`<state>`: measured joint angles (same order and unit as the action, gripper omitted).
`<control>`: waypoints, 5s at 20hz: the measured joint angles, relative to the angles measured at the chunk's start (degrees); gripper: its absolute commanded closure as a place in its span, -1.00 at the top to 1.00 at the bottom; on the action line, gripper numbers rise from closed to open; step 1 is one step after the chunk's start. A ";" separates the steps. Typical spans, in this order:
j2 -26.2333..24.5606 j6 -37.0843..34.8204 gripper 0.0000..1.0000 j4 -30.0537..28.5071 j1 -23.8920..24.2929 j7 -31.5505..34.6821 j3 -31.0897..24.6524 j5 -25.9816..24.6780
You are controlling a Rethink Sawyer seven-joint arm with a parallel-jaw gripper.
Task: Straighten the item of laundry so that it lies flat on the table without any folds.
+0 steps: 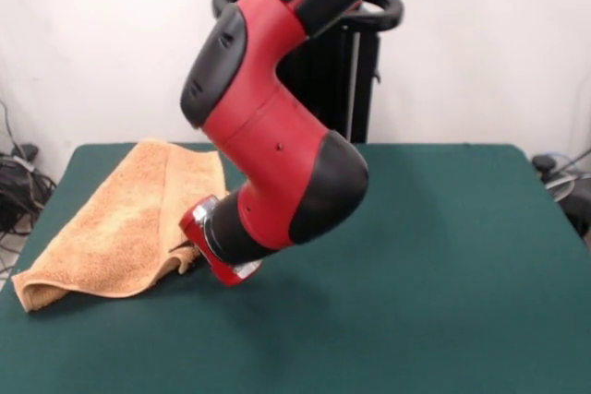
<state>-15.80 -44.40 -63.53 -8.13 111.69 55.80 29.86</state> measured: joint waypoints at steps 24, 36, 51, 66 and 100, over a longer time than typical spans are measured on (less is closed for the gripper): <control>-12.78 -36.30 -1.00 32.83 11.19 18.42 17.07 0.60; -14.61 -41.57 -1.00 41.03 14.67 23.55 22.76 3.74; -13.98 -41.91 -1.00 42.99 14.54 25.65 23.05 5.46; -12.94 -44.01 -1.00 49.57 16.00 25.65 25.79 16.61; -13.76 -45.54 -1.00 53.86 19.47 25.65 43.77 37.39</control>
<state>-29.55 -89.94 -9.67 11.34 137.34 99.58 67.25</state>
